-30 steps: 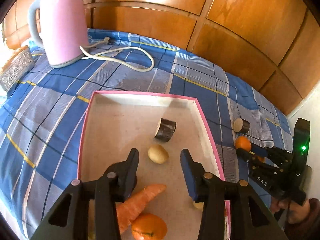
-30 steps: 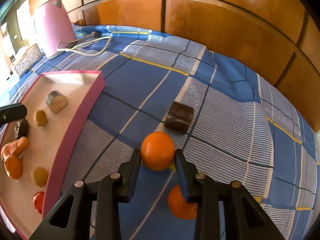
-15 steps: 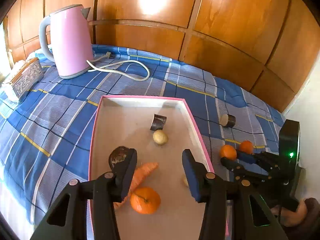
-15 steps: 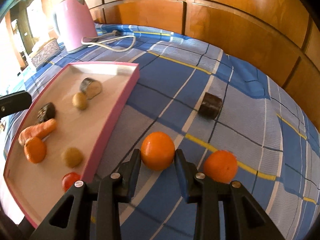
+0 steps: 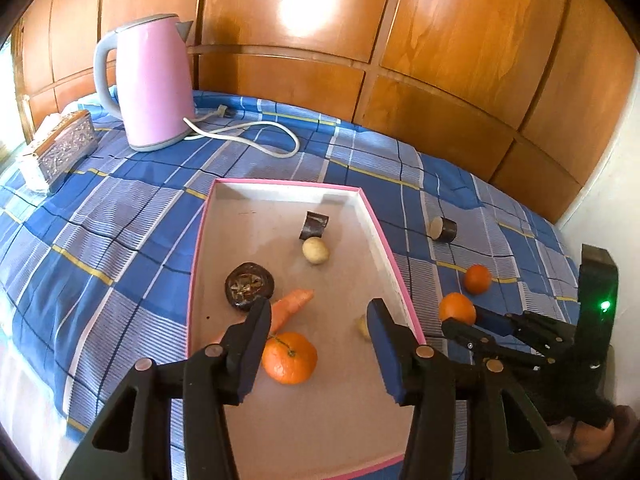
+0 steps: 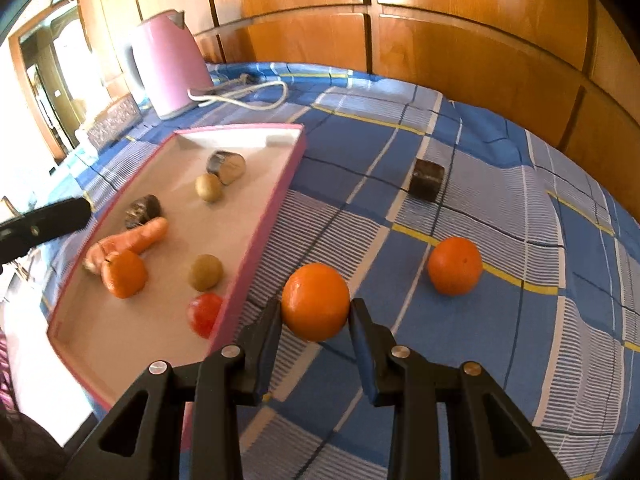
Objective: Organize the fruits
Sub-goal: 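Carry the orange over the tray and open the right tool to release it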
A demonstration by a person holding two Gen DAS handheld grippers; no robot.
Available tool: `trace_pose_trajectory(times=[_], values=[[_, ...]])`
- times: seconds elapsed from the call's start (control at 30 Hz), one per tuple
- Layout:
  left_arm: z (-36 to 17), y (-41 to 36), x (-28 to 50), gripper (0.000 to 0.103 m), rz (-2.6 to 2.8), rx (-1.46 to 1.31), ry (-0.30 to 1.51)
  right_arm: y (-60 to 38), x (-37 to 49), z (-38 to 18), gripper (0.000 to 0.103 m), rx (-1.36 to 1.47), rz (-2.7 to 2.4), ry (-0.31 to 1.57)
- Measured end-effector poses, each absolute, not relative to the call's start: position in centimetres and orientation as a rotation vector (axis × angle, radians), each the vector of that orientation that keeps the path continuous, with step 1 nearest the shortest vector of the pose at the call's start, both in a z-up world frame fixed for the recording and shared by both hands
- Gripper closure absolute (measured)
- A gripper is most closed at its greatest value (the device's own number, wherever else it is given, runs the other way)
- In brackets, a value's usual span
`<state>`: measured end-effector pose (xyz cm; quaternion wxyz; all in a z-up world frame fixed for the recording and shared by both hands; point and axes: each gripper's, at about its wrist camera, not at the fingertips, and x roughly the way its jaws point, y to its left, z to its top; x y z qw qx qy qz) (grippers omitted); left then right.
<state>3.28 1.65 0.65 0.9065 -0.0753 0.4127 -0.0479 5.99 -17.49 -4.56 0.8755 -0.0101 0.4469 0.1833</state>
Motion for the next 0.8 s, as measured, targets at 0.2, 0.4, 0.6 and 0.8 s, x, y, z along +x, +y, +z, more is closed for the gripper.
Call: trace_pose_trajectory(times=[0.2,0.4,0.6,0.8], values=[[0.6,3.1,2.5,0.052,-0.079,-0.174,0.842,-16.1,6.0,-3.4,0.069,0.017,0.443,0.924],[0.1,5.5,1.8,0.052,-0.041,-0.225,0.839,-14.3,6.7,-2.7,0.069,0.048,0.49,0.939],[-0.3,7.9,1.4,0.052,0.002,-0.285,0.836,-12.1,7.9,-2.1,0.069,0.038,0.517,0.944],[-0.3,8.5,1.2,0.052,0.015,-0.291,0.828,-9.6,9.9,-2.5,0.068,0.026,0.504,0.963]])
